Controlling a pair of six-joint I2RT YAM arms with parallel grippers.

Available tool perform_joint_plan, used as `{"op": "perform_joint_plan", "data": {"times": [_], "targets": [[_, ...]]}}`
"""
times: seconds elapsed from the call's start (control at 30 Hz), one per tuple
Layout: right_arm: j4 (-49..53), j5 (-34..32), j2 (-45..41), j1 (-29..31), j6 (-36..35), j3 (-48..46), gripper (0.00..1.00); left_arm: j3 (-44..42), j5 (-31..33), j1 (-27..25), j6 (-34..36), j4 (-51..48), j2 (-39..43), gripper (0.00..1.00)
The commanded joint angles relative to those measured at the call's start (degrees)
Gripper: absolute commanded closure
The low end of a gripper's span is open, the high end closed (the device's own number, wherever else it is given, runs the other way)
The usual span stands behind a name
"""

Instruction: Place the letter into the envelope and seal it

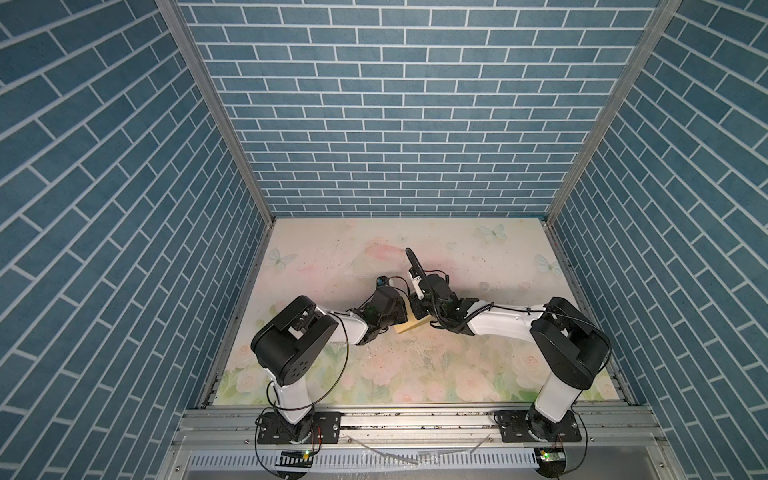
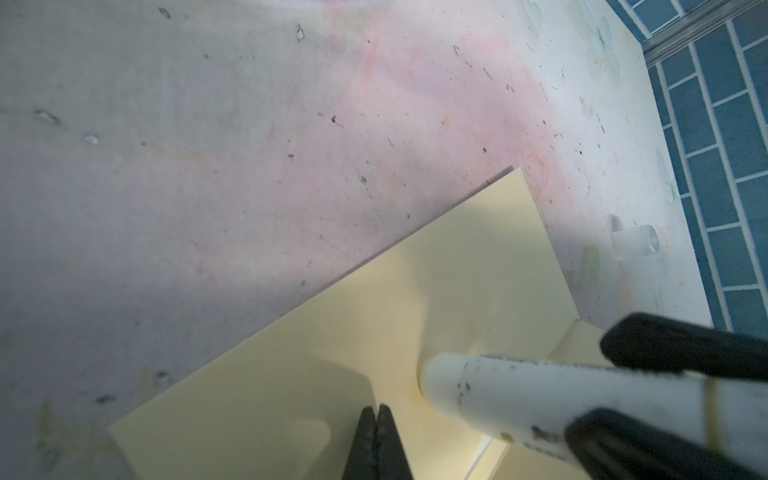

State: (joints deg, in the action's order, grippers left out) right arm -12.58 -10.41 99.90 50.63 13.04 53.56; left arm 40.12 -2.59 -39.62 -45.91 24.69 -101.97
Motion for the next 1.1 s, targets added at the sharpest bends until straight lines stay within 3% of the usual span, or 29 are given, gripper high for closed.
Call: {"op": "perform_joint_plan", "data": {"times": [0.0, 1.07], "targets": [[2.8, -3.5, 1.1, 0.1, -1.9, 1.6, 1.00, -2.5, 1.4, 0.4, -0.2, -8.3, -3.3, 1.00], [8.0, -9.2, 0.4, -10.1, -2.3, -0.2, 1.00, -3.1, 2.9, 0.4, 0.2, -9.1, -3.9, 1.00]]}}
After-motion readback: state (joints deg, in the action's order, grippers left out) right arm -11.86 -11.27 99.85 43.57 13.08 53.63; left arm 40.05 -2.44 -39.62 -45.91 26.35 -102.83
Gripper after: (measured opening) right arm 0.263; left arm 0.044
